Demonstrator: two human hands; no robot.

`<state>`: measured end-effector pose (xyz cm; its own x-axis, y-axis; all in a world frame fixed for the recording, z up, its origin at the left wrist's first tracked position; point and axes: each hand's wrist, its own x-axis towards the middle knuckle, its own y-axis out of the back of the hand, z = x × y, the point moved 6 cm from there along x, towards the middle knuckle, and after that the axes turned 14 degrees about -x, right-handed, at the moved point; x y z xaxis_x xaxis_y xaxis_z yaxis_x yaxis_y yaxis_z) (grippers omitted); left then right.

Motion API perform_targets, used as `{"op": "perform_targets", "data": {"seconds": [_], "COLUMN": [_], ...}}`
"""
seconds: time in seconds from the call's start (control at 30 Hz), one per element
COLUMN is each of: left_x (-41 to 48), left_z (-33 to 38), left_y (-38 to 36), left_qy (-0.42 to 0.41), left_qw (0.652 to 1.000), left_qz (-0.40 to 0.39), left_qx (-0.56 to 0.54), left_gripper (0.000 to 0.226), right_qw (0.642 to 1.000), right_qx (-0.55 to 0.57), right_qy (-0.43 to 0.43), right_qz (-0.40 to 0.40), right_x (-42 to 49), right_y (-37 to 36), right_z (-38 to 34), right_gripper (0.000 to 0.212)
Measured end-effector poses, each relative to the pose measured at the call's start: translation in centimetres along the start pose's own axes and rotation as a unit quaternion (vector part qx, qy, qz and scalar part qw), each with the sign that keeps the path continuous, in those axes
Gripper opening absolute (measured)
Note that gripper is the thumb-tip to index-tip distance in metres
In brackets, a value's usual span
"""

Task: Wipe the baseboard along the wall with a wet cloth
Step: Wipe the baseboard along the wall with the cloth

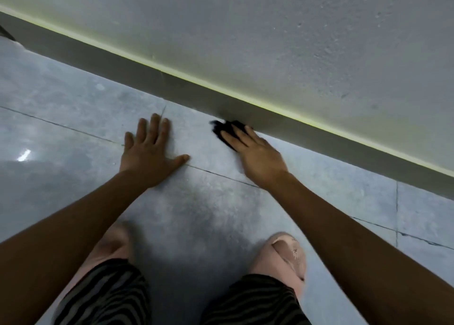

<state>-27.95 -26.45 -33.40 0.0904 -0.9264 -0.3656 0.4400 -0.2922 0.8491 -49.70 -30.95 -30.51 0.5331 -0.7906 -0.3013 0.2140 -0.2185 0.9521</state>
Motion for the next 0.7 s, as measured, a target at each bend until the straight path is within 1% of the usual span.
{"op": "perform_targets", "data": {"seconds": [0.07, 0.13, 0.2, 0.27, 0.43, 0.53, 0.6, 0.63, 0.7], "left_x": [-0.1, -0.5, -1.2, -1.7, -1.5, -1.5, -1.5, -1.5, -1.6], "left_z": [-0.3, -2.0, -4.0, -5.5, -5.5, -5.7, -5.7, -5.7, -5.8], "left_y": [0.3, 0.9, 1.6, 1.9, 1.8, 1.8, 1.9, 1.9, 2.0], "left_qy": [-0.017, -0.014, 0.014, 0.029, 0.025, 0.024, 0.024, 0.022, 0.018], "left_qw": [1.000, 1.000, 0.999, 0.998, 0.998, 0.998, 0.998, 0.998, 0.999], "left_qz": [-0.001, 0.014, 0.034, 0.048, 0.042, 0.045, 0.043, 0.040, 0.037], "left_qx": [-0.008, -0.011, -0.021, -0.027, -0.028, -0.028, -0.031, -0.034, -0.034], "left_gripper": [0.094, 0.092, 0.095, 0.098, 0.098, 0.098, 0.098, 0.098, 0.098], "right_qw": [0.999, 0.996, 0.993, 0.993, 0.996, 0.995, 0.996, 0.996, 0.990], "right_qx": [-0.025, -0.043, -0.066, -0.078, -0.089, -0.087, -0.077, -0.081, -0.118], "right_qy": [-0.040, -0.073, -0.083, -0.085, 0.003, 0.028, 0.040, 0.048, 0.051], "right_qz": [-0.016, -0.040, -0.054, -0.034, -0.010, -0.023, -0.022, -0.005, 0.054], "right_x": [-2.5, -3.8, -3.6, -2.4, 4.0, 6.7, 6.2, 5.3, 2.6], "right_y": [-0.7, -1.2, -1.3, -0.8, 1.0, 2.2, 2.0, 1.7, 1.0], "right_z": [2.9, 4.0, 3.2, 1.6, -4.9, -7.7, -7.5, -6.9, -5.1], "right_gripper": [0.089, 0.089, 0.085, 0.080, 0.077, 0.076, 0.081, 0.083, 0.082]}}
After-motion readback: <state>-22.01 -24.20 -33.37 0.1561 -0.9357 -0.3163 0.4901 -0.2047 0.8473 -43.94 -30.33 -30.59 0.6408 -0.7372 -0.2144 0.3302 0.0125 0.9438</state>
